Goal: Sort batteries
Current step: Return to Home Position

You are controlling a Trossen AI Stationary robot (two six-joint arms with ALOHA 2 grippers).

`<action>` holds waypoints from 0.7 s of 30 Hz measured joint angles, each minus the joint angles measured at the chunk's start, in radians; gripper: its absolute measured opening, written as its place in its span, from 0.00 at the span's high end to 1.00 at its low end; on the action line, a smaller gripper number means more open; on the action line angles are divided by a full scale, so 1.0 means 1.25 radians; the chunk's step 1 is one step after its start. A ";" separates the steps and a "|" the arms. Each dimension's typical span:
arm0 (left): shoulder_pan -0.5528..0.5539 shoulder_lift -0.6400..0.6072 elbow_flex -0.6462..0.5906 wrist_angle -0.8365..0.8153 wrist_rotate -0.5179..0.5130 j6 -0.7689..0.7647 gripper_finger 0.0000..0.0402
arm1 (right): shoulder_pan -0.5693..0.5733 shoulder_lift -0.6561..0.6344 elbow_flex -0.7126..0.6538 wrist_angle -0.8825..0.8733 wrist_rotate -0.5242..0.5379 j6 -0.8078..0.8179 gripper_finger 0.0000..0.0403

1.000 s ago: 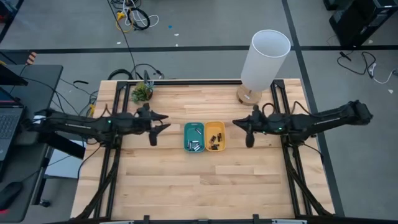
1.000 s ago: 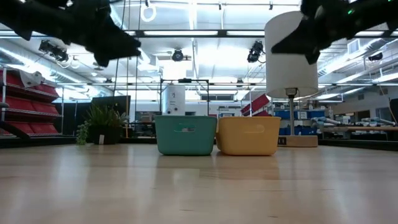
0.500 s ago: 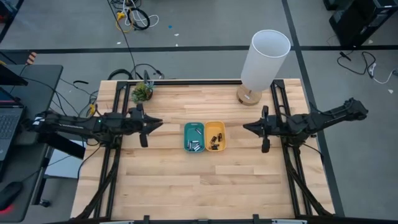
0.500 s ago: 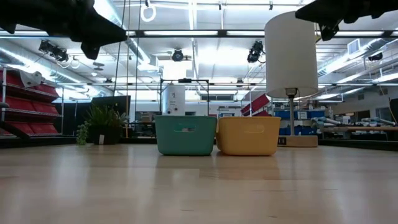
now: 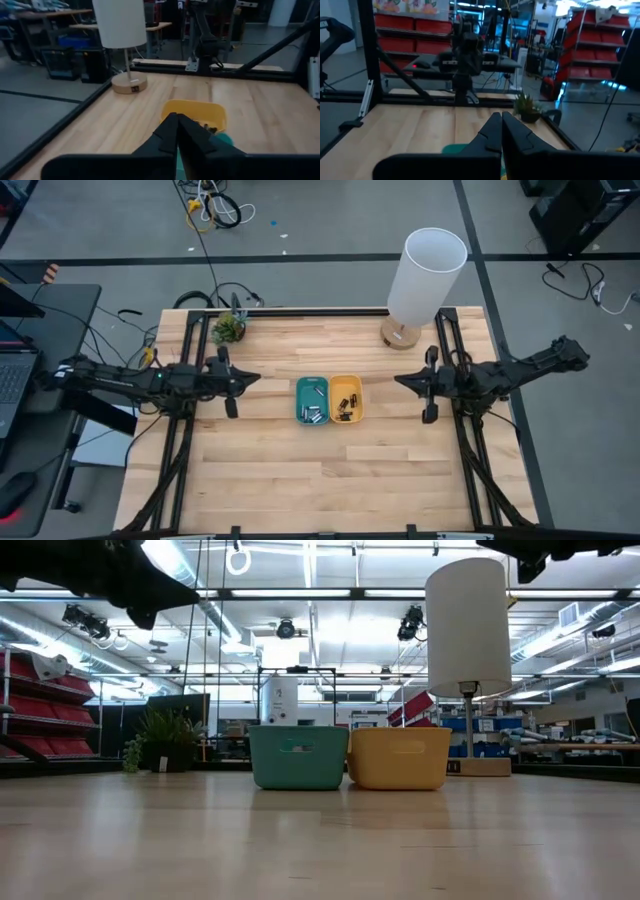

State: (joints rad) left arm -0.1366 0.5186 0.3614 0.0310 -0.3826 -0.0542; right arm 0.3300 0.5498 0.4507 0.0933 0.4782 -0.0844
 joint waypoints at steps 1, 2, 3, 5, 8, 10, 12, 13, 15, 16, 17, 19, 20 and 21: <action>0.004 0.000 0.000 0.001 -0.004 0.007 0.94 | 0.000 -0.006 0.000 0.000 0.000 -0.006 1.00; 0.010 -0.002 0.000 0.003 -0.009 0.017 0.95 | -0.002 -0.012 0.000 -0.002 0.000 -0.011 1.00; 0.017 -0.005 0.000 0.003 -0.011 0.022 0.96 | -0.003 -0.020 0.000 -0.006 0.000 -0.014 1.00; 0.035 -0.009 0.000 0.018 -0.011 0.038 0.97 | -0.004 -0.040 0.000 -0.032 0.000 -0.019 1.00; 0.065 -0.009 0.000 0.024 -0.003 0.050 0.98 | -0.004 -0.079 0.000 -0.115 0.011 -0.018 1.00; 0.083 -0.008 -0.006 0.031 0.013 0.056 0.98 | -0.004 -0.105 -0.004 -0.148 0.032 -0.004 1.00; 0.098 -0.008 -0.024 0.054 0.035 0.055 0.98 | -0.004 -0.130 -0.022 -0.143 0.036 0.000 1.00; 0.104 -0.008 -0.038 0.075 0.051 0.054 0.98 | -0.004 -0.142 -0.033 -0.135 0.036 0.001 1.00; 0.116 -0.007 -0.071 0.130 0.079 0.052 0.98 | -0.004 -0.166 -0.066 -0.104 0.036 0.002 1.00; 0.123 -0.007 -0.086 0.156 0.091 0.047 0.98 | -0.004 -0.179 -0.083 -0.097 0.036 0.002 1.00; 0.130 -0.007 -0.100 0.179 0.095 0.042 0.98 | -0.004 -0.190 -0.098 -0.085 0.036 0.002 1.00; 0.146 -0.007 -0.120 0.205 0.101 0.038 0.98 | -0.004 -0.215 -0.126 -0.058 0.036 0.001 1.00; 0.153 -0.007 -0.125 0.209 0.106 0.036 0.98 | -0.004 -0.229 -0.137 -0.054 0.036 0.001 1.00; 0.159 -0.007 -0.126 0.206 0.109 0.034 0.98 | -0.004 -0.241 -0.144 -0.053 0.036 0.002 1.00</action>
State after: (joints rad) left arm 0.0626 0.5095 0.2043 0.2887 -0.2462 -0.0115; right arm 0.3252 0.2490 0.2712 0.0270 0.5236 -0.0822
